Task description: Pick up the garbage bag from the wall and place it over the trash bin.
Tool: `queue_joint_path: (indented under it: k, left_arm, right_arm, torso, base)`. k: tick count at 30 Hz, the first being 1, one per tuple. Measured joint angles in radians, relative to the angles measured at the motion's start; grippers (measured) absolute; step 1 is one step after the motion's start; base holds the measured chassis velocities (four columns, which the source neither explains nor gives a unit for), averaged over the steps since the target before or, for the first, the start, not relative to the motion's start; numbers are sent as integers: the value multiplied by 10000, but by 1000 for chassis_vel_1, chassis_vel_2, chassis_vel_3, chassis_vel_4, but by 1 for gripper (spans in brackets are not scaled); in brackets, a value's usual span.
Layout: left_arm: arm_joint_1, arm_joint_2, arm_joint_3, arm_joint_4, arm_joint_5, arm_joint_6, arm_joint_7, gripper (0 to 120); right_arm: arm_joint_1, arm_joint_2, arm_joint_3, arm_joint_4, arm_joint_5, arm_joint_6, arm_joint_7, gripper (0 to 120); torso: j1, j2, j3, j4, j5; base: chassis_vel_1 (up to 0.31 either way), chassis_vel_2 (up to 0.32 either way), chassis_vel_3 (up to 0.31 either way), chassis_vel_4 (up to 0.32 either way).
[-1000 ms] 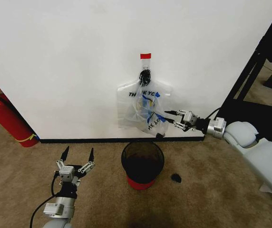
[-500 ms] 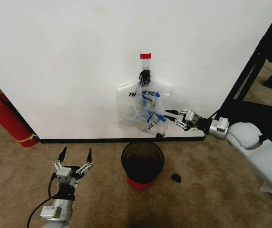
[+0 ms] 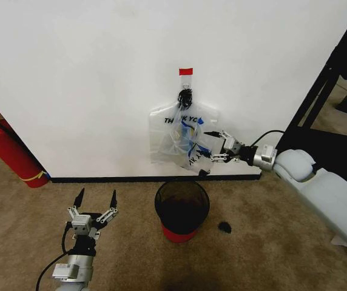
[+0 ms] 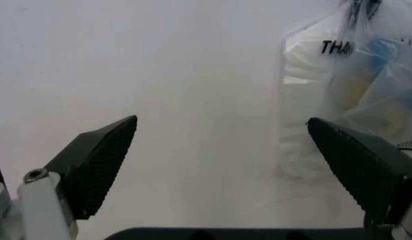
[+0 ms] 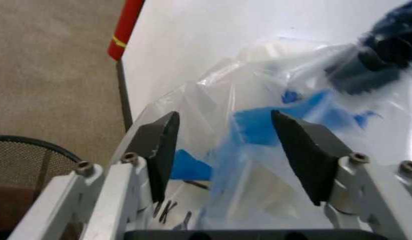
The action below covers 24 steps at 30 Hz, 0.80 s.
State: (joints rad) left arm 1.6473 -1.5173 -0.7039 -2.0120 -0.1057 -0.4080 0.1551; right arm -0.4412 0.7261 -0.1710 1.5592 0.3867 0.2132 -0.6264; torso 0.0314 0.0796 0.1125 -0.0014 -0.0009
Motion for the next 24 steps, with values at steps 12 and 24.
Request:
queue_joint_path:
  k: [12, 24]
  left_arm:
    - [-23, 126, -84, -1, -102, 14, -12, 100]
    - [-68, 140, -65, 30, -119, 31, -16, 100]
  right_arm:
    - [356, 65, -65, -206, -826, -168, -583, 51]
    - [236, 86, 239, -605, -1186, -234, -894, 51]
  torso:
    - [0, 0, 0, -1, 0]
    - [2, 0, 0, -1, 1]
  base:
    - [0, 0, 0, 0]
    - [0, 0, 0, 0]
